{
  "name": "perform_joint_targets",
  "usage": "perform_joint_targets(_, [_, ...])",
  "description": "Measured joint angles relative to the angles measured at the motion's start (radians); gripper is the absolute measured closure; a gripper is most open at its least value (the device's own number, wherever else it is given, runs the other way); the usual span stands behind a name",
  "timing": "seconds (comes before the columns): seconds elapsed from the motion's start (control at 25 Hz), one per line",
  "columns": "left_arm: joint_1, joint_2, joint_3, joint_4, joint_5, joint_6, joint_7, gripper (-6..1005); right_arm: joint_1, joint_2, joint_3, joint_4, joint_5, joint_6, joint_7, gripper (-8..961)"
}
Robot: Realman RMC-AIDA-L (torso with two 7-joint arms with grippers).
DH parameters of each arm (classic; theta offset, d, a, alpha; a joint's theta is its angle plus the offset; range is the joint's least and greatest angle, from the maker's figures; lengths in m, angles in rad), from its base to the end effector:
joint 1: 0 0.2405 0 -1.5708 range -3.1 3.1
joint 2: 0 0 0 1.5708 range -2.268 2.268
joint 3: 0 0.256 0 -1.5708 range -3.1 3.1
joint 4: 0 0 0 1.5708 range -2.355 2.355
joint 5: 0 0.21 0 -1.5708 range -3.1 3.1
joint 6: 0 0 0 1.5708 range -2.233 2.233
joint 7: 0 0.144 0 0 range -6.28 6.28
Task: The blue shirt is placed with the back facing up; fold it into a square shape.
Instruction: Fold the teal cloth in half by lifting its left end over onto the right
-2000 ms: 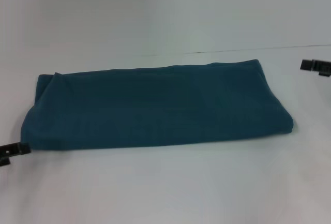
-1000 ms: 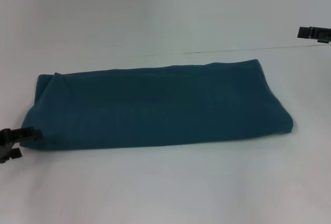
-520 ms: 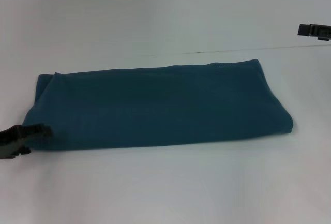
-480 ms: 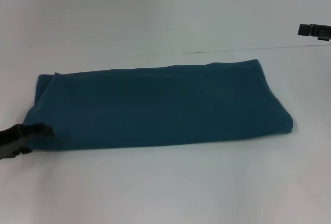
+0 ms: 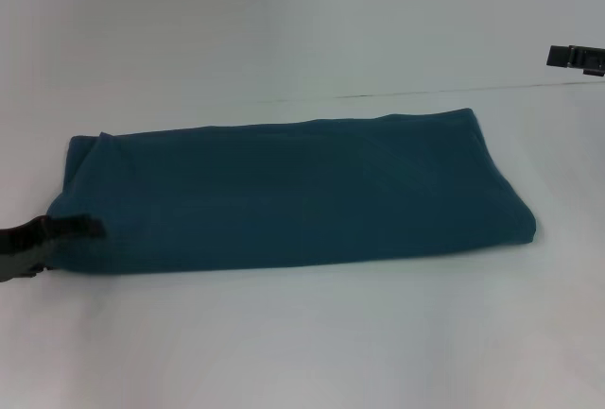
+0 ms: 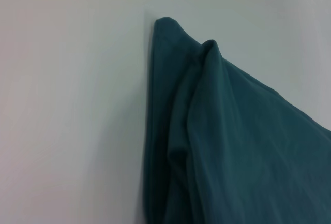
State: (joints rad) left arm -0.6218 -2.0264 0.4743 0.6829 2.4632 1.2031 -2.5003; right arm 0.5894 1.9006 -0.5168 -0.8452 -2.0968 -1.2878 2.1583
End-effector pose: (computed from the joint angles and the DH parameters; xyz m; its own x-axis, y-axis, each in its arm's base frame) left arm -0.3302 0.3761 0.0420 -0.0018 0.8397 0.5430 0.9926 0.0675 -0.1011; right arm 0.2933 0.4051 0.1472 0.4042 -0.5780 -0.7089 -0.9114 -0.3205 -0.2583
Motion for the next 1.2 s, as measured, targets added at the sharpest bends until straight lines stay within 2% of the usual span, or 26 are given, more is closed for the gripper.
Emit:
perform_joint_targets(1.0, [-0.027,-0.005,0.027,-0.026,0.0,-0.064,0.0,116,0.001,0.006,-0.009,0.008,-0.006,0.011,-0.009,49])
perform_joint_targets(1.2, [-0.021,-0.006,0.027,-0.023,0.0,-0.081,0.005,206,-0.002,0.009,-0.008,0.005,-0.006,0.012,-0.009,48])
